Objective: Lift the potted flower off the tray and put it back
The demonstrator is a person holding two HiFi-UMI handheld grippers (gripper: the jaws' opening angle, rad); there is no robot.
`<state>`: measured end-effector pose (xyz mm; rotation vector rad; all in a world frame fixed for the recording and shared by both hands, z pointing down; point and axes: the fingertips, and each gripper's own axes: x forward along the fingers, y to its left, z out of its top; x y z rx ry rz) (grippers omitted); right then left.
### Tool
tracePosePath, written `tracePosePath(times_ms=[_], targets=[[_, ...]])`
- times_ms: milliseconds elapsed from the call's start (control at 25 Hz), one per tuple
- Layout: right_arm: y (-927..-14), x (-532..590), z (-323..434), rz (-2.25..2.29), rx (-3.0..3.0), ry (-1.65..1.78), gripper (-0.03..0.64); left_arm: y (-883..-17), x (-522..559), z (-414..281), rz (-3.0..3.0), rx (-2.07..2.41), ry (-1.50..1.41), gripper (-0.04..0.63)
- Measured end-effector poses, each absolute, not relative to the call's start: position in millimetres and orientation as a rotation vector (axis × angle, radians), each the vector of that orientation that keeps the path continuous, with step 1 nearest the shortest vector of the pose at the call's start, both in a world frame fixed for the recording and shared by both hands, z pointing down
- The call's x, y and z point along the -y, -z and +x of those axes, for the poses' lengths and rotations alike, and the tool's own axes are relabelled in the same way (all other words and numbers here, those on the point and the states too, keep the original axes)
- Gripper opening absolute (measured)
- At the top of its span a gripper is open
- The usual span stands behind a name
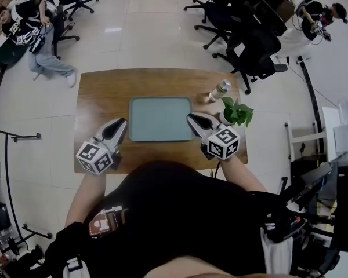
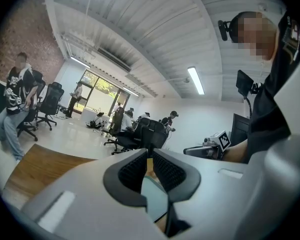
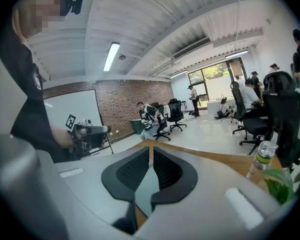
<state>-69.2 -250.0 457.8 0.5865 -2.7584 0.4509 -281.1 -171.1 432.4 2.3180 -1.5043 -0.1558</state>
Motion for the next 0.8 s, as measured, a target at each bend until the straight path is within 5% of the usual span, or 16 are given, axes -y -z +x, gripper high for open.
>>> tracePosePath(times_ms=[800], targets=[[-438, 260, 2, 0.795, 2.766, -0.43, 0.049, -429, 212, -189, 2.523, 1.261, 0.008, 0.124]])
